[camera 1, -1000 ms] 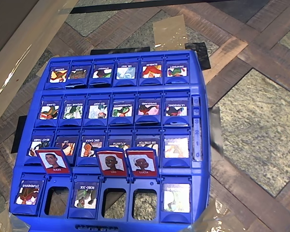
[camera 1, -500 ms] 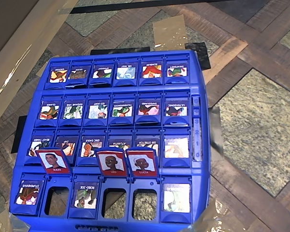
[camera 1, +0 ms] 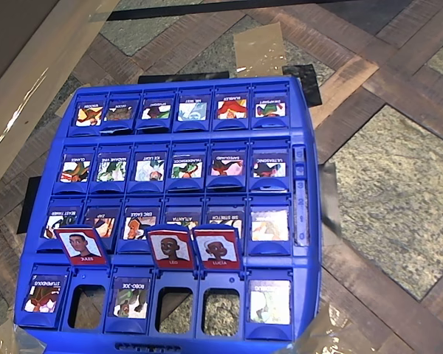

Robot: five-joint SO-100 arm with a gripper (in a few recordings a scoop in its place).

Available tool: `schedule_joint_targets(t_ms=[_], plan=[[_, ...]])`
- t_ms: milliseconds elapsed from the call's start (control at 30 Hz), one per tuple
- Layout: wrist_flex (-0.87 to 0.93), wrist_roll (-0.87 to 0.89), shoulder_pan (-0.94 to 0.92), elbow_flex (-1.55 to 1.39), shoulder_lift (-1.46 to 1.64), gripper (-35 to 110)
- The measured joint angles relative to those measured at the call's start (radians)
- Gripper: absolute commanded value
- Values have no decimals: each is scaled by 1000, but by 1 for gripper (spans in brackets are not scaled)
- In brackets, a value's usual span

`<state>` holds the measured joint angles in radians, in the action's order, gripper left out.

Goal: Flip A0.

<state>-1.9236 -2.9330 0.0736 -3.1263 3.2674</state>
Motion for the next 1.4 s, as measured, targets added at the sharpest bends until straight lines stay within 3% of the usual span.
schedule_joint_targets(t_ms=[1400], plan=[[0, -21, 0, 0, 0, 0]])
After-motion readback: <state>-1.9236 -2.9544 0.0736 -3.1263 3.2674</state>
